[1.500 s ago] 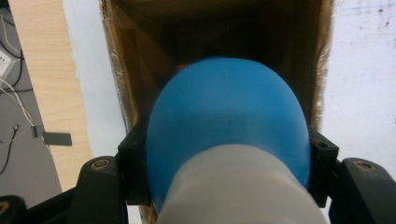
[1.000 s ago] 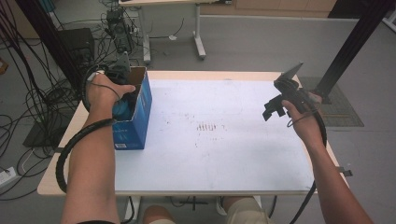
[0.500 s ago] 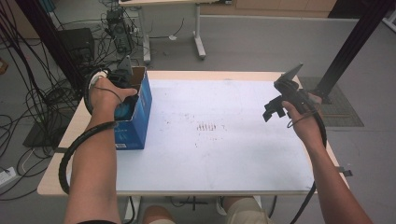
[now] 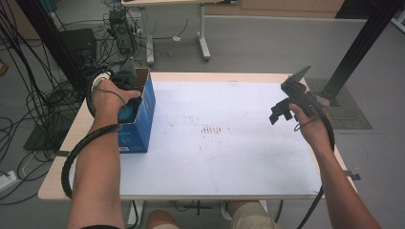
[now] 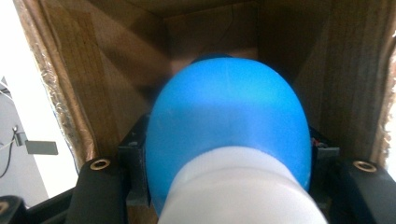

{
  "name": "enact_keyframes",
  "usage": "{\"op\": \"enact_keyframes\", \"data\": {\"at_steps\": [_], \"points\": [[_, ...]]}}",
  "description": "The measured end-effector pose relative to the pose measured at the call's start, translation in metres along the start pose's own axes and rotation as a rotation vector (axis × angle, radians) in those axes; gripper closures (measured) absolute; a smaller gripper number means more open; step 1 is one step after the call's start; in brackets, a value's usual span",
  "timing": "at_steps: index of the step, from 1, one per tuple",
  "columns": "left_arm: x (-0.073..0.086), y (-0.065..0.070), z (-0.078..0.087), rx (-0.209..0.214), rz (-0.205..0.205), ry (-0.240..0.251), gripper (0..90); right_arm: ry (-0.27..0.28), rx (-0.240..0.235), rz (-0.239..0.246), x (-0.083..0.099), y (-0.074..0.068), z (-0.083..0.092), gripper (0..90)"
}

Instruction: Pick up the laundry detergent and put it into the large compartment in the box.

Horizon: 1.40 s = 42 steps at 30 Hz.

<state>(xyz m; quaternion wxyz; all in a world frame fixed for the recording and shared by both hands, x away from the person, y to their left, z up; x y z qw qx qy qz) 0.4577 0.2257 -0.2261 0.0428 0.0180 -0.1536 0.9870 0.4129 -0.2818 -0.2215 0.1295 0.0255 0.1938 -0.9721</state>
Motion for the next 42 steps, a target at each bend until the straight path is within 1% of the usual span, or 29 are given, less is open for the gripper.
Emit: {"op": "enact_keyframes", "data": {"at_steps": [42], "points": [[0.0006,0.0005,-0.0002,0.0,0.008,0.003,36.9,0.002,0.004,0.0,0.0003,-0.0009,0.0026,5.2]]}}
Point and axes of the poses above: each handheld gripper's, and its own axes: z roughly backward along the jaws, x roughly out of its underside, y roughly to its right, the point moved 6 cm from there along -z, roughly forward along the jaws, and after that the axes turned 15 degrees about -x, right-handed, at the moved point
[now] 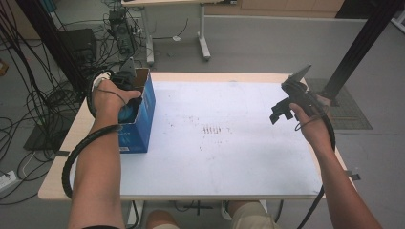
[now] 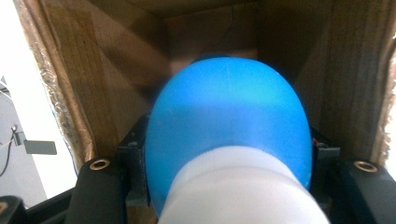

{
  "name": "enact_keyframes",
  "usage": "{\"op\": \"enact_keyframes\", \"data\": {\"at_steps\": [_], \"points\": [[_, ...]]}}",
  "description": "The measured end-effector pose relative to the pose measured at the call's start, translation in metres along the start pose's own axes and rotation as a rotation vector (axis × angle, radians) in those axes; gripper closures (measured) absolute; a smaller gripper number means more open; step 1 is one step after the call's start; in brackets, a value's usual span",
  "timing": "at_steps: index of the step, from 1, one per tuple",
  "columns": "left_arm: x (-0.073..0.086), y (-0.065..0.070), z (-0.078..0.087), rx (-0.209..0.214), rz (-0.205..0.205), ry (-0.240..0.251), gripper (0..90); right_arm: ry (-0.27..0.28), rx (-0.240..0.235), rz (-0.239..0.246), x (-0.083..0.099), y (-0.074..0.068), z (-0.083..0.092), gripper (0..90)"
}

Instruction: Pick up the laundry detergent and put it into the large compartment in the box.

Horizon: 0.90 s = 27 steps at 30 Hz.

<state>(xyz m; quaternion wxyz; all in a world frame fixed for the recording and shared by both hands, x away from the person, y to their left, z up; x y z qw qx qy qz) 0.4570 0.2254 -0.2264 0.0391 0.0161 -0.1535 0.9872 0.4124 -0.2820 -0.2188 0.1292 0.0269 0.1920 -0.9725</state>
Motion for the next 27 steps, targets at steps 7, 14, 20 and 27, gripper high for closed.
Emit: {"op": "enact_keyframes", "data": {"at_steps": [7,14,20,27], "points": [[-0.0001,0.0007,0.0003,-0.001,-0.001,-0.001,36.9,0.0,-0.001,0.002,0.0,-0.0004,-0.0004,5.3],[0.0006,0.0008,0.0003,0.001,0.001,0.002,36.8,0.0,-0.002,0.002,0.0001,-0.0007,-0.0009,5.2],[0.0004,0.0016,0.0004,-0.002,0.002,0.001,36.8,0.001,-0.001,0.001,0.0006,0.0001,-0.0007,5.2],[0.0002,0.0018,0.0005,-0.002,0.002,0.0,36.8,0.002,-0.001,0.002,0.0006,0.0002,-0.0001,5.2]]}}
Point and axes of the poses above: each handheld gripper's, and its own axes: z roughly backward along the jaws, x roughly out of its underside, y roughly to its right, the point moved 6 cm from there along -z, roughly forward along the jaws, and after that the axes turned 15 degrees about -x, right-handed, at the moved point
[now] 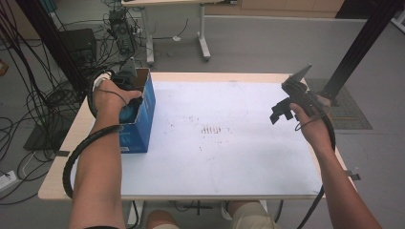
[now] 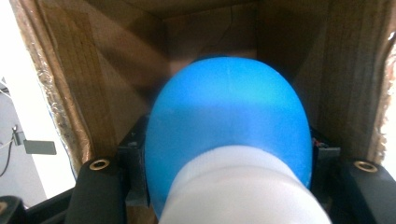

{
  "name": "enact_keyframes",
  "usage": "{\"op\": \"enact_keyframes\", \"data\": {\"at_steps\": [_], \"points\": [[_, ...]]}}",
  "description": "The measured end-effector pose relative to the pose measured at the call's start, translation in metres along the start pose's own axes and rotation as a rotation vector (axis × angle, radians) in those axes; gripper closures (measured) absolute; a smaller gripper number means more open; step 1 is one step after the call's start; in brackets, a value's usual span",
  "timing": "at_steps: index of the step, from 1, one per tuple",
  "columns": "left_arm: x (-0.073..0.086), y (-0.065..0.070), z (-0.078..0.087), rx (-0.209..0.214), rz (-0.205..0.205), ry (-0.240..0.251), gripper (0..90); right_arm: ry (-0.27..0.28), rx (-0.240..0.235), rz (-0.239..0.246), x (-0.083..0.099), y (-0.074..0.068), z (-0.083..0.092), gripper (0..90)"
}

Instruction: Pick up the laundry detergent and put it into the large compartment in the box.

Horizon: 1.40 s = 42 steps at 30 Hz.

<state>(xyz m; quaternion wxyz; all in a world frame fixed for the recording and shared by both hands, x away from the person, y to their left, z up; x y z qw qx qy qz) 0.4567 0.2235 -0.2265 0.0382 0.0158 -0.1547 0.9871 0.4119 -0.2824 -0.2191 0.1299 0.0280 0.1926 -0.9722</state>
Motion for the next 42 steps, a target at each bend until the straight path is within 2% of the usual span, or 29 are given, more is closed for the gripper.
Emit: {"op": "enact_keyframes", "data": {"at_steps": [42], "points": [[0.0004,-0.001,-0.0004,0.003,0.005,-0.008,34.8,0.002,-0.004,0.0,0.0004,0.0008,-0.0003,5.2]]}}
Point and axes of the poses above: each handheld gripper's, and its own axes: z roughly backward along the jaws, x roughly out of its underside, y roughly to its right, the point moved 6 cm from there along -z, roughly forward along the jaws, and after that the axes turned 15 degrees about -x, right-handed, at the moved point
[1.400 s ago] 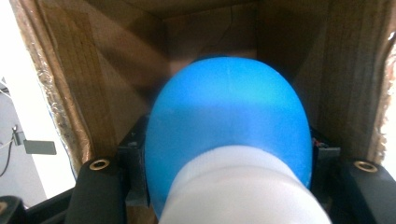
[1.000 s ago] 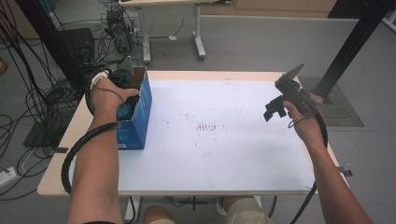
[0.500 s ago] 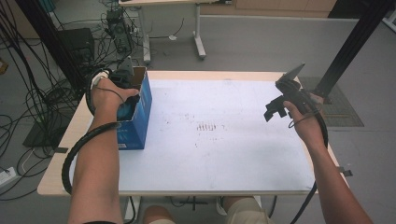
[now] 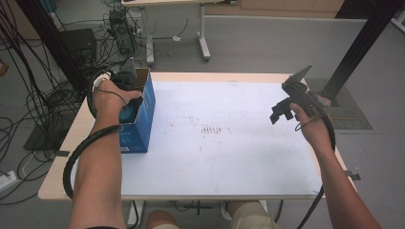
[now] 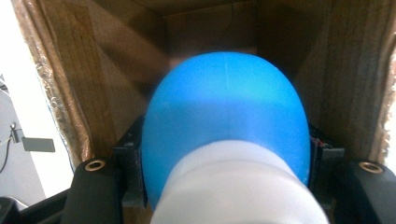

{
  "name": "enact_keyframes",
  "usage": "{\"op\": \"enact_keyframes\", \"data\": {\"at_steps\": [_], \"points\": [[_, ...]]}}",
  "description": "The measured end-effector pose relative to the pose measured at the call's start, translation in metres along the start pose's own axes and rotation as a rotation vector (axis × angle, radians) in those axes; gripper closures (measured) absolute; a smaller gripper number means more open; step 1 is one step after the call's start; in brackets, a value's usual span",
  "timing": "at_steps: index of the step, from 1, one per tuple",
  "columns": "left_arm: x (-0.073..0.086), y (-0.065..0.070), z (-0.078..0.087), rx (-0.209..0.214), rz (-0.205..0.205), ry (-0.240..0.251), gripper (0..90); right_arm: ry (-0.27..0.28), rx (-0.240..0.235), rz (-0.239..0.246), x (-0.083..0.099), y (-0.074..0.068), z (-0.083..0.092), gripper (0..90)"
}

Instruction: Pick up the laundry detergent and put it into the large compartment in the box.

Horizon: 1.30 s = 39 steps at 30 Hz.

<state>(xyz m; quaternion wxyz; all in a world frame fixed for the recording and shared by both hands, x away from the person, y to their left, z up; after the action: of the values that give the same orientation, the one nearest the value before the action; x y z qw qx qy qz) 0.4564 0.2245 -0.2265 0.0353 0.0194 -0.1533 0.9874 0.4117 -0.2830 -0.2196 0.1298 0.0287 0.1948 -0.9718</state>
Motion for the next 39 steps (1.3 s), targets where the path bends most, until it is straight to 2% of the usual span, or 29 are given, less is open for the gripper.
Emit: {"op": "enact_keyframes", "data": {"at_steps": [18,25,30,39], "points": [[0.001,0.0,0.001,-0.003,-0.002,0.006,36.7,-0.001,0.002,0.001,-0.001,-0.001,0.001,5.2],[0.002,-0.003,0.005,0.002,0.003,0.012,33.5,0.002,0.004,0.005,0.0,-0.001,0.002,5.2],[0.006,-0.006,0.016,-0.006,0.002,0.023,29.7,0.004,0.0,0.006,0.0,-0.001,0.001,5.2],[0.015,-0.01,0.048,-0.021,-0.008,0.061,24.1,0.012,0.001,0.009,0.001,-0.005,0.005,5.2]]}}
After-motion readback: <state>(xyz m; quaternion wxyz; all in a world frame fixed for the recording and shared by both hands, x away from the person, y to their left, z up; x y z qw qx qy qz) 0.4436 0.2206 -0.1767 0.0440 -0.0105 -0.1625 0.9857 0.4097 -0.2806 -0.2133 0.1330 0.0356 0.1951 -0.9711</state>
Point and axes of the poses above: each handheld gripper's, and its own axes: z roughly backward along the jaws, x roughly out of its underside, y roughly to its right, the point moved 6 cm from there along -z, roughly forward along the jaws, and after that the axes turned 15 degrees about -x, right-handed, at the moved point
